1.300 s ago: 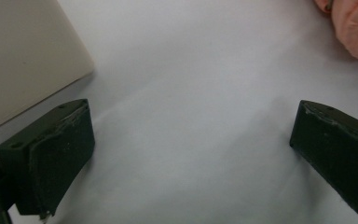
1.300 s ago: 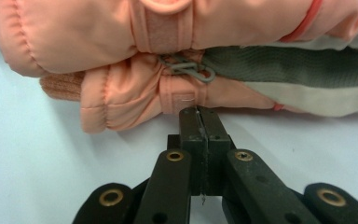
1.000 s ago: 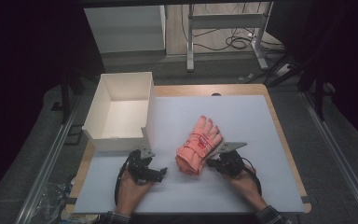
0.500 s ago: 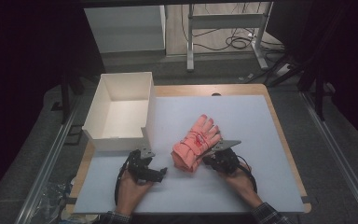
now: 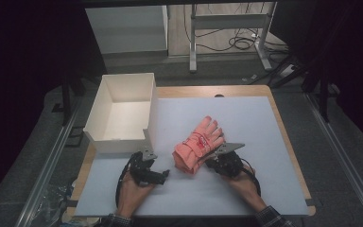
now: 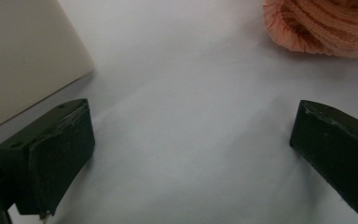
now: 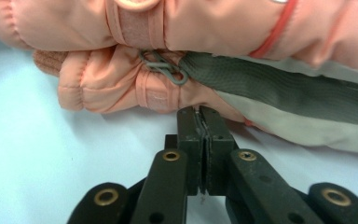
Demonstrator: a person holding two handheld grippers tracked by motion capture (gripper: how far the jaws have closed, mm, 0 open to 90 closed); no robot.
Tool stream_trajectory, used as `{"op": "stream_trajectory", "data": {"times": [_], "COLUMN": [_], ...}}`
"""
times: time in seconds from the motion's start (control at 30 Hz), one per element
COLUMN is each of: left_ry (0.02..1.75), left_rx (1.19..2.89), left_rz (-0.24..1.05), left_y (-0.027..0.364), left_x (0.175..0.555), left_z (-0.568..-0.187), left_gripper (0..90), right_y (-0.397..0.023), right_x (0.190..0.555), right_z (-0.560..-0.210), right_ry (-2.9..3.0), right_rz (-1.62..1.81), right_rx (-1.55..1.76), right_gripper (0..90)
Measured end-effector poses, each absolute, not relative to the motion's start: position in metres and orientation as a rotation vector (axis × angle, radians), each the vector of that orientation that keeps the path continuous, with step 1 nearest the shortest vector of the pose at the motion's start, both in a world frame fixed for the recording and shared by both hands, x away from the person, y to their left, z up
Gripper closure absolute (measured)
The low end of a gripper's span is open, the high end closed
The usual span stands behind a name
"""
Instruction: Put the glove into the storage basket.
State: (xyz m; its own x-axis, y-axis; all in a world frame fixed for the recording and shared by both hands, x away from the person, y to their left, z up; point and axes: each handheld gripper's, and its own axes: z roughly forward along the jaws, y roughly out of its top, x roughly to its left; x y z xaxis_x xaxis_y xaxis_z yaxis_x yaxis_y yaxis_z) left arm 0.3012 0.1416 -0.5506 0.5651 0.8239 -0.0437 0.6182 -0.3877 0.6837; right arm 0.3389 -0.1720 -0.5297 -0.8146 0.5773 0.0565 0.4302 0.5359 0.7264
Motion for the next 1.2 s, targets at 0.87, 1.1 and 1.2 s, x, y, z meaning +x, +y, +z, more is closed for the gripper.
{"op": "stream_trajectory", "data": {"times": [0.87,1.1,1.2], "left_ry": [0.987,0.945,0.919], "left_rx": [2.152,2.178,2.200], "left_rz": [0.240,0.235,0.237], "left_y": [0.124,0.108,0.096], "left_x": [0.295,0.302,0.309], "left_z": [-0.496,-0.477,-0.468], "left_gripper": [0.0,0.0,0.0], "right_y": [-0.267,-0.278,-0.281], "right_x": [0.349,0.354,0.357], "right_z": [-0.524,-0.526,-0.528], "right_ry": [2.307,2.267,2.274], "right_rz": [0.979,0.951,0.932], "right_rx": [1.081,1.107,1.126], "right_gripper": [30.3,20.9,19.1]}}
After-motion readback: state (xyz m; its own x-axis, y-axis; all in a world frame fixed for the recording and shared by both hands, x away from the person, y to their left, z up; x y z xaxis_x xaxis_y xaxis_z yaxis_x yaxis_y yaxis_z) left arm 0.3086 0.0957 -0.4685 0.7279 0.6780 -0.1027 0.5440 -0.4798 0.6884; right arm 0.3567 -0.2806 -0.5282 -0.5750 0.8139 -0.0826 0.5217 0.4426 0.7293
